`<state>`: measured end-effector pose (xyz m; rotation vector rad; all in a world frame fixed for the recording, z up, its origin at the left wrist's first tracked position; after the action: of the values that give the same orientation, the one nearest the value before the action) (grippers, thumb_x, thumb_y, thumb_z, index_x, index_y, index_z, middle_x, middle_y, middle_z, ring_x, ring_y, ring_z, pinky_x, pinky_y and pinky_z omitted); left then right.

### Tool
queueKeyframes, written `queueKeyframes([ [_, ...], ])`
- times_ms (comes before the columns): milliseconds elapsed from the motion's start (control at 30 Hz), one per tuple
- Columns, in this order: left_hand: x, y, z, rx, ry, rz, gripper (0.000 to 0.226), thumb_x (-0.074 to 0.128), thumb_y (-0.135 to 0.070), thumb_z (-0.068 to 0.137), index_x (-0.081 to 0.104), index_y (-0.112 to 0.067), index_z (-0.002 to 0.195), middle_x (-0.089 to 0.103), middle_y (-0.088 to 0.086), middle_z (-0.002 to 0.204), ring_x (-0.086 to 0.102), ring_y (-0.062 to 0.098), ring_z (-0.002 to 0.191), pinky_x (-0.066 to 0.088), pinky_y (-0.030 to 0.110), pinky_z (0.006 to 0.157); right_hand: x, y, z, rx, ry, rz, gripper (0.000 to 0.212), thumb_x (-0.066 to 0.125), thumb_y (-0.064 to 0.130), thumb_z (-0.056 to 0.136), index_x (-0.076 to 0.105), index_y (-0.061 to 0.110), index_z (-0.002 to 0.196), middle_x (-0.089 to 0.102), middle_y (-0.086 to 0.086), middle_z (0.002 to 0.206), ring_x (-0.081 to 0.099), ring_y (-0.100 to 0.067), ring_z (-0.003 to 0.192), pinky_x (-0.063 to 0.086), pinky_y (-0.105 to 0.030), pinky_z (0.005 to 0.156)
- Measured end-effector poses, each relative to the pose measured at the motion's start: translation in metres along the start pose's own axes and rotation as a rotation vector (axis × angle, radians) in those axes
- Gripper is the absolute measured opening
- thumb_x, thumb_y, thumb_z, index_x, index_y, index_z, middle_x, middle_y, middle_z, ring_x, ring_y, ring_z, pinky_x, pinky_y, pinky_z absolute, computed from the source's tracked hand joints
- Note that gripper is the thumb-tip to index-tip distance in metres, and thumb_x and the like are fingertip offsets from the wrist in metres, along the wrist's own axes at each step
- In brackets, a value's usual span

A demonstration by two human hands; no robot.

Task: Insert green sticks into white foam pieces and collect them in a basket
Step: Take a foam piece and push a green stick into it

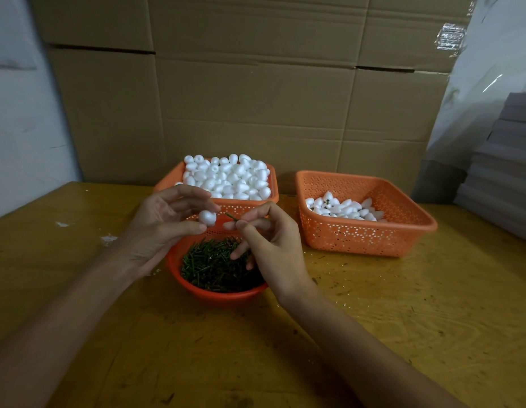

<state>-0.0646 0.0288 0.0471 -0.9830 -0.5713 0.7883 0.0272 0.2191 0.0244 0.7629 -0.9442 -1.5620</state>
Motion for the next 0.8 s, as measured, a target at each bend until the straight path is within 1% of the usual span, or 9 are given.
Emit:
queueKeyframes([
  [233, 0.0015, -0.0017, -0.0002, 0.008, 0.016, 0.038, 0.049, 0.08, 0.007, 0.068, 0.079, -0.025, 0.105, 0.079, 0.011, 0.103, 0.074, 0.017, 0.105, 0.059, 0.025, 0.086, -0.0009, -0.0008, 0.0002, -0.006, 0.003, -0.004, 0.007, 0.064, 0.014, 0.103, 0.058, 0.016, 0.099, 0.081, -0.005, 0.101, 0.071, -0.023, 0.06, 0.048, -0.028, 0.046],
  [333, 0.0019, -0.0019, -0.0011, 0.001, 0.025, 0.037, 0.049, 0.081, 0.01, 0.07, 0.078, -0.022, 0.107, 0.079, 0.012, 0.105, 0.073, 0.019, 0.108, 0.06, 0.027, 0.09, -0.0007, -0.0014, 0.0007, -0.002, 0.001, -0.001, 0.007, 0.064, 0.014, 0.102, 0.058, 0.016, 0.099, 0.081, -0.005, 0.101, 0.071, -0.024, 0.06, 0.048, -0.028, 0.046],
  [467, 0.0037, -0.0039, -0.0014, 0.001, 0.031, 0.042, 0.046, 0.083, 0.006, 0.067, 0.077, -0.021, 0.105, 0.079, 0.014, 0.106, 0.073, 0.022, 0.111, 0.059, 0.028, 0.094, -0.0001, -0.0016, 0.0008, -0.003, -0.001, 0.006, 0.008, 0.064, 0.013, 0.102, 0.058, 0.016, 0.098, 0.081, -0.006, 0.101, 0.071, -0.025, 0.06, 0.047, -0.028, 0.046],
  [533, 0.0048, -0.004, -0.0012, 0.005, 0.032, 0.043, 0.046, 0.083, 0.009, 0.068, 0.077, -0.02, 0.103, 0.079, 0.015, 0.106, 0.073, 0.022, 0.111, 0.059, 0.029, 0.093, -0.0005, -0.0012, 0.0009, -0.003, -0.003, 0.004, 0.008, 0.064, 0.013, 0.102, 0.057, 0.015, 0.099, 0.081, -0.006, 0.101, 0.071, -0.025, 0.06, 0.047, -0.028, 0.046],
  [633, 0.005, -0.0046, -0.0017, 0.003, 0.03, 0.043, 0.043, 0.079, 0.006, 0.068, 0.078, -0.021, 0.102, 0.079, 0.015, 0.106, 0.074, 0.023, 0.111, 0.06, 0.028, 0.091, -0.0007, -0.0002, 0.0004, 0.003, -0.003, -0.002, 0.007, 0.063, 0.012, 0.103, 0.057, 0.012, 0.1, 0.081, -0.006, 0.101, 0.071, -0.026, 0.06, 0.048, -0.028, 0.047],
  [800, 0.0069, -0.0057, -0.0019, 0.001, 0.048, 0.053, 0.038, 0.083, -0.002, 0.067, 0.078, -0.022, 0.099, 0.079, 0.015, 0.108, 0.075, 0.021, 0.108, 0.06, 0.027, 0.087, -0.0006, 0.0003, -0.0005, 0.005, -0.005, -0.005, 0.006, 0.064, 0.012, 0.102, 0.057, 0.011, 0.101, 0.081, -0.005, 0.1, 0.071, -0.025, 0.06, 0.048, -0.028, 0.047],
])
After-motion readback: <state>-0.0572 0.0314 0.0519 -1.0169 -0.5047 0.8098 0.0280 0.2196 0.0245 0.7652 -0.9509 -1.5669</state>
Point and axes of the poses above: each hand's wrist, its own z-axis towards the middle knuckle, its own x-axis out of the palm, y = z × x, the point moved 1 cm from there along z, towards the middle knuckle
